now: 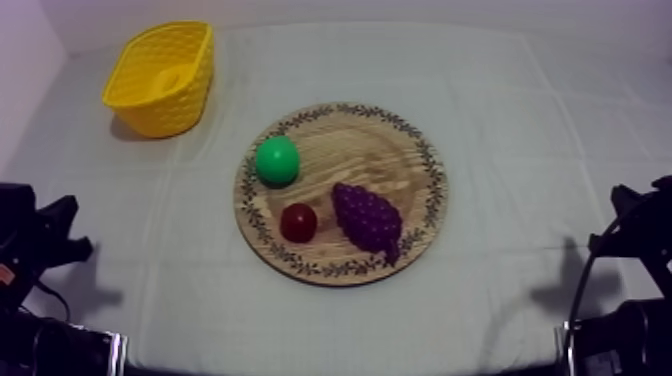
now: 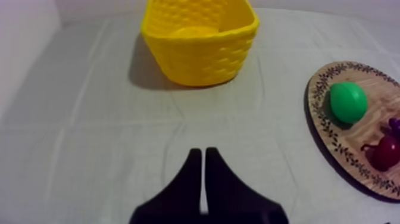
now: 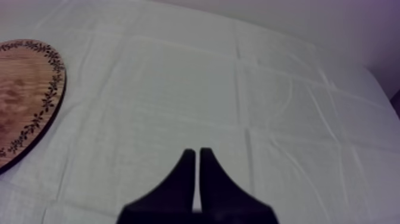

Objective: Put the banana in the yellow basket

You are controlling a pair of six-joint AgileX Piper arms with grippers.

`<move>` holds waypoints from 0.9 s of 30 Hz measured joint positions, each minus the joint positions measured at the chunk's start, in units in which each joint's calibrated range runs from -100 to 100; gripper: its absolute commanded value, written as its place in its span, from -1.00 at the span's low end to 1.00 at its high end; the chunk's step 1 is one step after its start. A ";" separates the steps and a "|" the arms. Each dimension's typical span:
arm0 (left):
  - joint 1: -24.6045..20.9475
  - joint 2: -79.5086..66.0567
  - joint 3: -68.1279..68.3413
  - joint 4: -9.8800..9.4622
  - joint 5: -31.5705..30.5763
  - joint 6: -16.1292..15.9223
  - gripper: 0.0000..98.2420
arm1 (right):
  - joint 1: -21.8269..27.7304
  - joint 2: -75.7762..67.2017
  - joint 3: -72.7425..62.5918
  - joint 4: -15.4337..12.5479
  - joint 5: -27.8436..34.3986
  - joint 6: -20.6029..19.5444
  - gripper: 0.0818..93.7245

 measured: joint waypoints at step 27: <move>2.14 -8.75 2.26 -0.64 0.13 10.63 -1.00 | 0.00 0.00 0.00 0.00 0.00 0.00 -0.99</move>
